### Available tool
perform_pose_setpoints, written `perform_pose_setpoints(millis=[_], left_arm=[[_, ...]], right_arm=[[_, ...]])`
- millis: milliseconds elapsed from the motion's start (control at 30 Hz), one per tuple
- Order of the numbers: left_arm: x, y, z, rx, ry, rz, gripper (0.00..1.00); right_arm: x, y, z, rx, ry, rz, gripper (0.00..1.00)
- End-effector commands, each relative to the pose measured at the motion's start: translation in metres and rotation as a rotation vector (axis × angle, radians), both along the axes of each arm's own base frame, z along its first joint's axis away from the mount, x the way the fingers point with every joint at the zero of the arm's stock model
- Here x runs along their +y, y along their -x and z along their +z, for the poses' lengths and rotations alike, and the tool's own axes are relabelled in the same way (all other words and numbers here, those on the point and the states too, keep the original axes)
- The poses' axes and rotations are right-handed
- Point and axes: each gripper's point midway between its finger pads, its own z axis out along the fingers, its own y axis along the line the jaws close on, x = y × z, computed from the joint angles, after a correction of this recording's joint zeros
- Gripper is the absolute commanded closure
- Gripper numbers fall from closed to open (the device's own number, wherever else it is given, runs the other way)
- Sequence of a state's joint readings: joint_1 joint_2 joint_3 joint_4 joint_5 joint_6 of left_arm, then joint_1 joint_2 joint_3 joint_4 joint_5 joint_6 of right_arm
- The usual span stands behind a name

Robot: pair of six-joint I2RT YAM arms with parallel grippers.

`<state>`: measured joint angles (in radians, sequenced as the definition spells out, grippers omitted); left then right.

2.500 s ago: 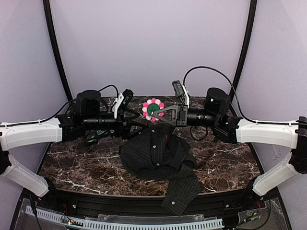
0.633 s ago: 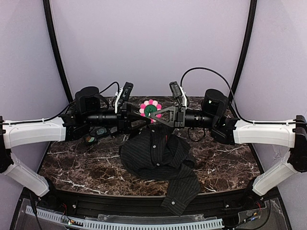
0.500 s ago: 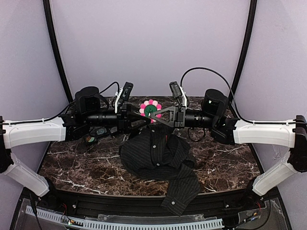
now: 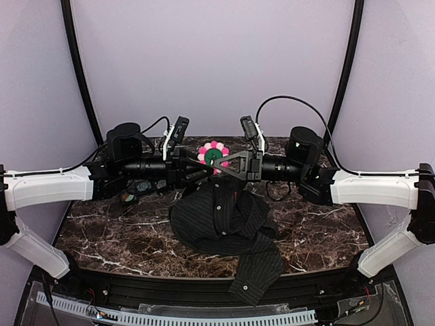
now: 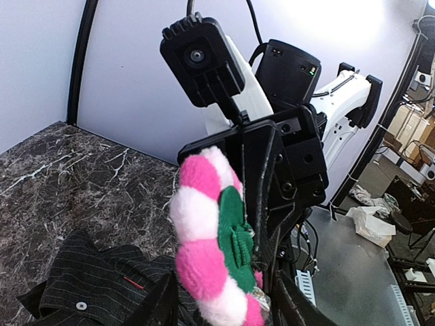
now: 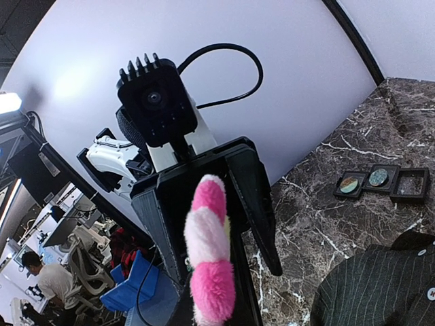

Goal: Remove the brooch from the garment
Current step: Close the brooch.

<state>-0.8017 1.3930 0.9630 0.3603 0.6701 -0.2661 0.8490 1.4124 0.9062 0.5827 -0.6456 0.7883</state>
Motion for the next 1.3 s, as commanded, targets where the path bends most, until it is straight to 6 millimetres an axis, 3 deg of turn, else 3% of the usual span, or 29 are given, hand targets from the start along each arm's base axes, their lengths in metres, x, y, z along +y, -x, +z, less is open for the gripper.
perform_pose_setpoints(millis=[0, 367, 967, 1200, 1267], left_arm=[[0.003, 0.004, 0.012, -0.018, 0.029, 0.005, 0.56], [0.001, 0.005, 0.009, 0.008, 0.027, -0.01, 0.61], [-0.006, 0.016, 0.011, 0.093, 0.062, -0.115, 0.78], [-0.006, 0.008, 0.01, 0.085, 0.039, -0.066, 0.79], [-0.003, 0.009, 0.01, 0.061, 0.029, -0.062, 0.71]], right_arm=[[0.001, 0.003, -0.002, -0.006, -0.007, -0.001, 1.0], [0.0, 0.004, 0.0, -0.015, -0.004, 0.0, 1.0], [-0.009, 0.011, 0.004, -0.078, 0.01, -0.004, 1.0], [-0.012, 0.005, 0.002, -0.07, 0.02, -0.05, 1.0], [-0.014, 0.003, 0.002, -0.066, 0.023, -0.07, 1.0]])
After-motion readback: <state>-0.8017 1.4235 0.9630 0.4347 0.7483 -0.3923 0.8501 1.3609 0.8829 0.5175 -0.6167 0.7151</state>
